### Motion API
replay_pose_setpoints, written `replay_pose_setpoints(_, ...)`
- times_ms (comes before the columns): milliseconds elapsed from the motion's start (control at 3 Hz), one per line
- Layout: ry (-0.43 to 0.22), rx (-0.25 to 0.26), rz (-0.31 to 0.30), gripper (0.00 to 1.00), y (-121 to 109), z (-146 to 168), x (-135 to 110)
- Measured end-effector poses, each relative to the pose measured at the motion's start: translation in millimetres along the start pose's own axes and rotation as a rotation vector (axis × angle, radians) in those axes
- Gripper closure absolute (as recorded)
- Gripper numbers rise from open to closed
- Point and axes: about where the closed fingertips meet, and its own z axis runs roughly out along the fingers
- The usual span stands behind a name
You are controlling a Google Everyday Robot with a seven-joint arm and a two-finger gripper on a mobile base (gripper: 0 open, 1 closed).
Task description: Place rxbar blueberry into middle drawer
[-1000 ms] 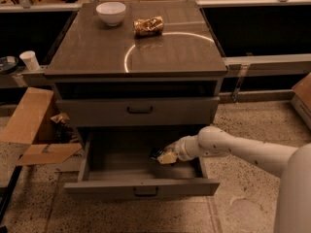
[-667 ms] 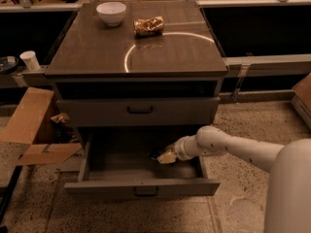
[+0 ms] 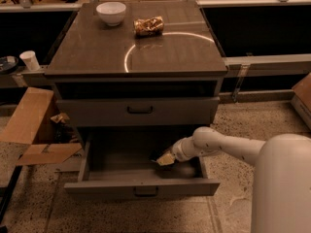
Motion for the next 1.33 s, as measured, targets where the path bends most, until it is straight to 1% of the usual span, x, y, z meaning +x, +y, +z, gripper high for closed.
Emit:
replay_pose_setpoints(667, 0.026, -0.014, 0.010, 0.37, -2.7, 11.4, 3.1)
replay_pose_setpoints(1000, 0.009, -0.027, 0.014, 0.13, -2.3, 10.8, 1.9)
replay_pose_setpoints(1333, -0.047, -0.041, 0.010, 0.00, 4.8, -6.5, -2.6)
